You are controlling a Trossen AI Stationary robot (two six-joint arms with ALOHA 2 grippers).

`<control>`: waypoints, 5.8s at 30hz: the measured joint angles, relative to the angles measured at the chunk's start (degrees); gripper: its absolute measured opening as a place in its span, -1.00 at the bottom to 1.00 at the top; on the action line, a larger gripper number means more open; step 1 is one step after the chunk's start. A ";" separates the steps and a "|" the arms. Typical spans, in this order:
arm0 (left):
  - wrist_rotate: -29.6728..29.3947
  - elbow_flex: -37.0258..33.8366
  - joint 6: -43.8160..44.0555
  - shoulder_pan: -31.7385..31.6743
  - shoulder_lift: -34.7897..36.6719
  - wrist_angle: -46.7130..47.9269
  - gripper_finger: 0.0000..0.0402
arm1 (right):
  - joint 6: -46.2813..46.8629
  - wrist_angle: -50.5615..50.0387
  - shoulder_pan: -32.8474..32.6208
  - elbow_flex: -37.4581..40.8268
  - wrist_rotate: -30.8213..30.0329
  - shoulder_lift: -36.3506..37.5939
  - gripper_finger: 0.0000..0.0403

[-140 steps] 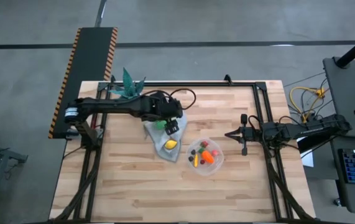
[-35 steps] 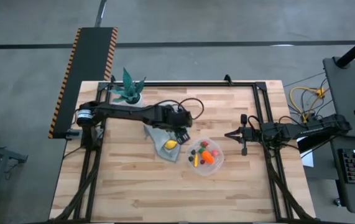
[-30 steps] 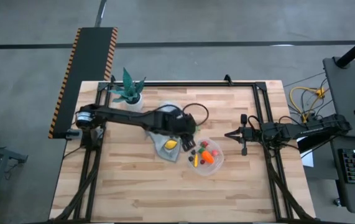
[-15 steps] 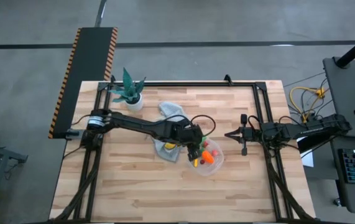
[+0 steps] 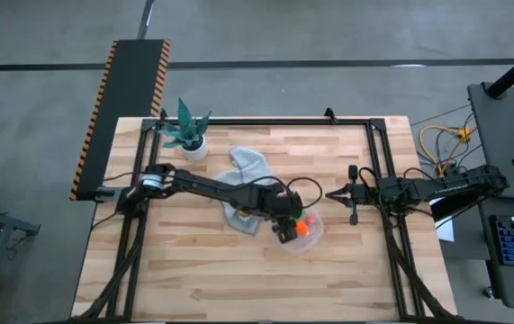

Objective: Pick and placing Produce into tupperware
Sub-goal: Put the green corn into the transparent bin, then move the gray towel to the top center of the table

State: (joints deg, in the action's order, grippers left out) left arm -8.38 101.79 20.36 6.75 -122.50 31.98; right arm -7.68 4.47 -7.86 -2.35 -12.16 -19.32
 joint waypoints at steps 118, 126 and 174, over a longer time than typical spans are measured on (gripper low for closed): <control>-53.02 -65.41 -28.19 20.30 75.27 -39.03 0.50 | 7.33 -7.22 27.83 -73.20 22.90 -95.92 0.04; -53.02 -65.44 -28.17 20.28 74.49 -39.01 0.50 | 3.68 -10.63 22.60 -75.32 16.58 -96.02 0.04; -53.00 -65.39 -28.11 20.28 72.98 -39.09 0.50 | 7.20 -13.75 15.04 -76.65 11.84 -101.69 -0.10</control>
State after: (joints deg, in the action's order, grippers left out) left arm -61.39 36.40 -7.75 27.03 -49.52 -7.11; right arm -0.48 -9.28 7.19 -79.00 -0.31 -121.01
